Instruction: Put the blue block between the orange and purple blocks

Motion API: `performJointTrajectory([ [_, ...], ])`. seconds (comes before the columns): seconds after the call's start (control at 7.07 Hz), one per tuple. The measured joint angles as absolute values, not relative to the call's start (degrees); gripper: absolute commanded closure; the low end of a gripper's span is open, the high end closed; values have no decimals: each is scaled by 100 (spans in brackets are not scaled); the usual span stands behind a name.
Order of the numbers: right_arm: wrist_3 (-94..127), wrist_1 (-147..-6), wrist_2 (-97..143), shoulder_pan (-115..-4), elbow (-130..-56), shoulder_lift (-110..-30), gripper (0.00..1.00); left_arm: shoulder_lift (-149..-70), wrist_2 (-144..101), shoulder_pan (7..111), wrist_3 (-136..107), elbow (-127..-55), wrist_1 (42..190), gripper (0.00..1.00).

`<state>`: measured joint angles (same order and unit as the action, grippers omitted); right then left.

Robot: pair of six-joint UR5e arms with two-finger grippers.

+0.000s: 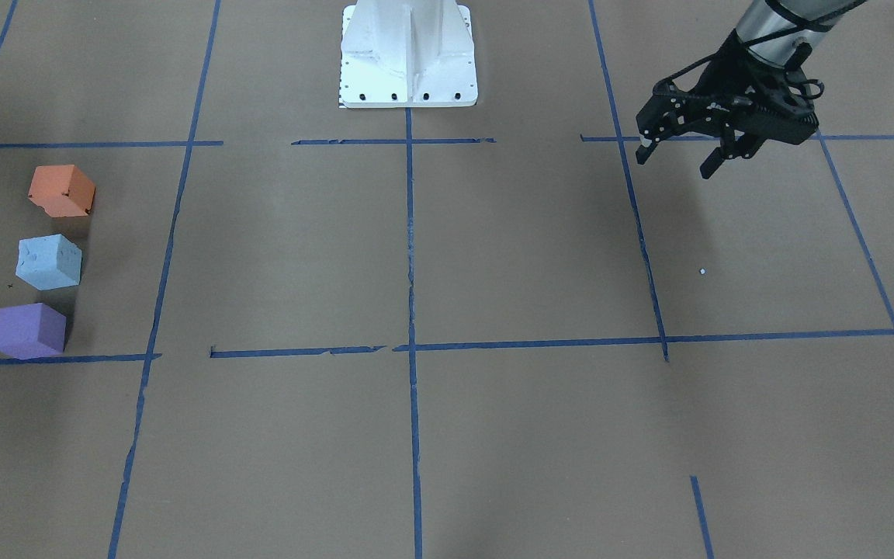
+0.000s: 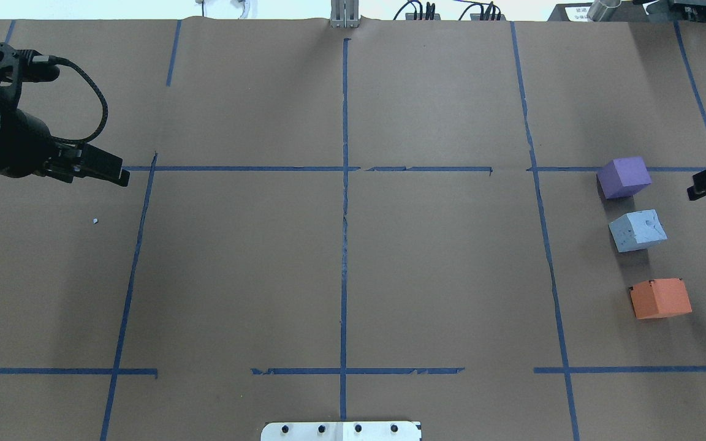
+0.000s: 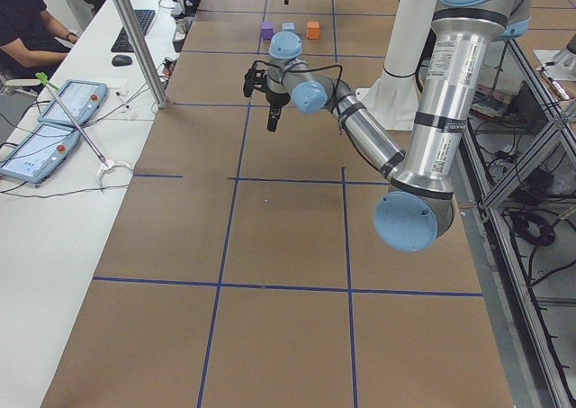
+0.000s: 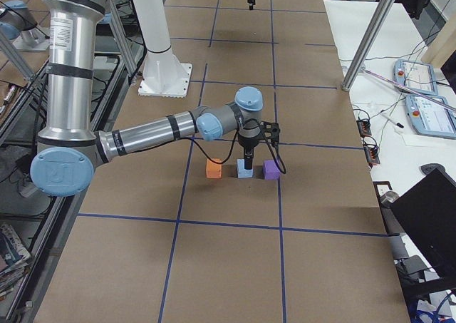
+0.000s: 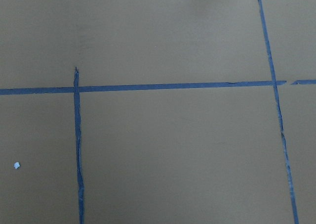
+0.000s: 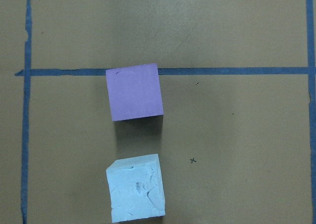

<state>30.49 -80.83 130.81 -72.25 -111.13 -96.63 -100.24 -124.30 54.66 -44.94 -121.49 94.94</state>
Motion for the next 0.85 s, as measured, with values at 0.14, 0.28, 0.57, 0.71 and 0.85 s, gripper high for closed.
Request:
performJointTrajectory([
  [0.14, 2515, -8101, 13492, -7896, -10964, -9728, 0, -9944, -12428, 5800, -3506, -12061, 9138, 0],
  [0.28, 1939, -8152, 13710, -8440, -10802, -9805, 0, -9875, -12433, 6210, -2433, -11928, 8783, 0],
  [0.57, 618, -8694, 13791, -9265, -10528, -9848, 0, -9725, -12488, 7291, -420, -11229, 8457, 0],
  [0.71, 103, -9098, 13759, -9508, -10492, -9811, 0, -9696, -12669, 7851, 292, -10719, 8379, 0],
  [0.85, -180, -9416, 13665, -9592, -10488, -9734, 0, -9732, -13103, 8241, 670, -10252, 8173, 0],
])
